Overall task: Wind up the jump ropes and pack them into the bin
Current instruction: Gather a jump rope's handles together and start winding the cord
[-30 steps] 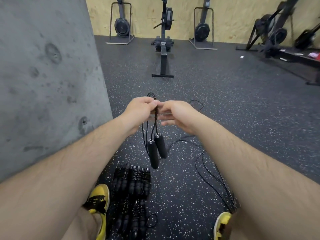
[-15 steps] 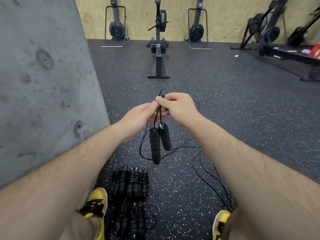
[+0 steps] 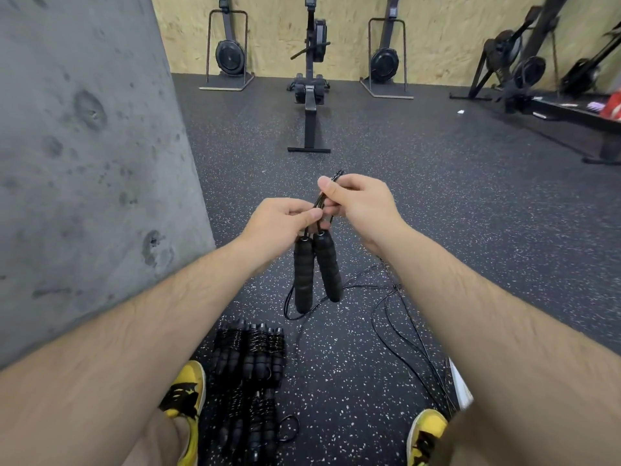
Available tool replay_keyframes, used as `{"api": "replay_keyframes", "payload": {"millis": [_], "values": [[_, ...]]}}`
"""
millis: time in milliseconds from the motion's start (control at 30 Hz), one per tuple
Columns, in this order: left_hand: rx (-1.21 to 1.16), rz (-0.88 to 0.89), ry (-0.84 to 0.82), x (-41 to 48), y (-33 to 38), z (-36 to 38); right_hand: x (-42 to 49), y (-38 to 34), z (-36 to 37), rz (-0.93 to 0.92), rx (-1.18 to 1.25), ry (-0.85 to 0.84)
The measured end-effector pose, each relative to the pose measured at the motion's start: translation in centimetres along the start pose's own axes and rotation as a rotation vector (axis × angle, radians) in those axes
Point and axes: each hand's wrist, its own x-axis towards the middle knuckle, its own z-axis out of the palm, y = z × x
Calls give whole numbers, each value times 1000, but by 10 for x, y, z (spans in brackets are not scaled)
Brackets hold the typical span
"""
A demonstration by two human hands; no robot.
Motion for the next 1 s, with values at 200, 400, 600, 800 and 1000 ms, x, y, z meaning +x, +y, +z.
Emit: {"api": "replay_keyframes", "payload": {"millis": [200, 400, 600, 800, 1000], "values": [[-141, -34, 212, 9, 19, -9, -24, -1, 9, -7, -448, -223], [-311, -153, 281, 11, 23, -15, -43, 17, 29, -153, -851, -199], [-251, -168, 290, 10, 23, -22, -40, 22, 36, -246, -982, -110], [1117, 484, 267, -1, 21, -48, -30, 9, 24, -254, -1003, -151], [1281, 561, -187, -4, 9, -38, -29, 5, 23, -313, -986, -274]]}}
